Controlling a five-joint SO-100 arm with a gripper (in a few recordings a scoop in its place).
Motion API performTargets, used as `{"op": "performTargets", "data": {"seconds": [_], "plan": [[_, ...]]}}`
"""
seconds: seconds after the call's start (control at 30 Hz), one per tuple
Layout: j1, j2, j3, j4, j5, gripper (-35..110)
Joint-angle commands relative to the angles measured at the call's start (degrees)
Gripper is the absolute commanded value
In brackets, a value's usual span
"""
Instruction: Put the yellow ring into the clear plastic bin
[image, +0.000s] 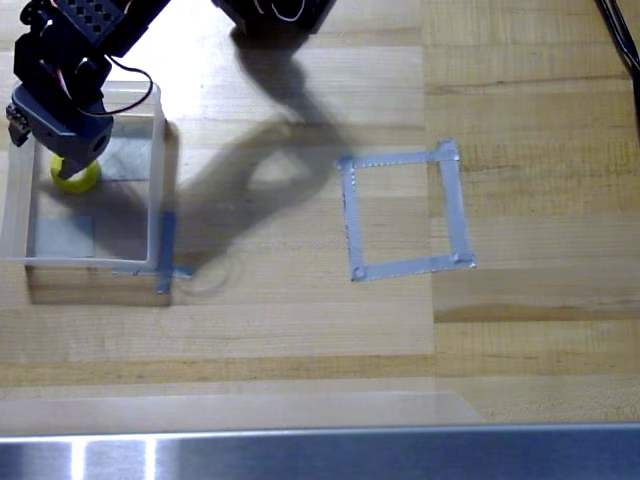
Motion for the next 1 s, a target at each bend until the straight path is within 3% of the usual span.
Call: {"op": "performTargets", "data": {"seconds": [0.0,0.23,0.5,0.97], "plan": [[-4.1,15.6,-0.7,1.1,0.9,19],[-13.1,27.6,-0.6,10.0,1.0,-1],[-25.7,34.9,1.8,23.9,0.9,2],[-30.0,69.7,37.2,25.9,0.9,2]]}}
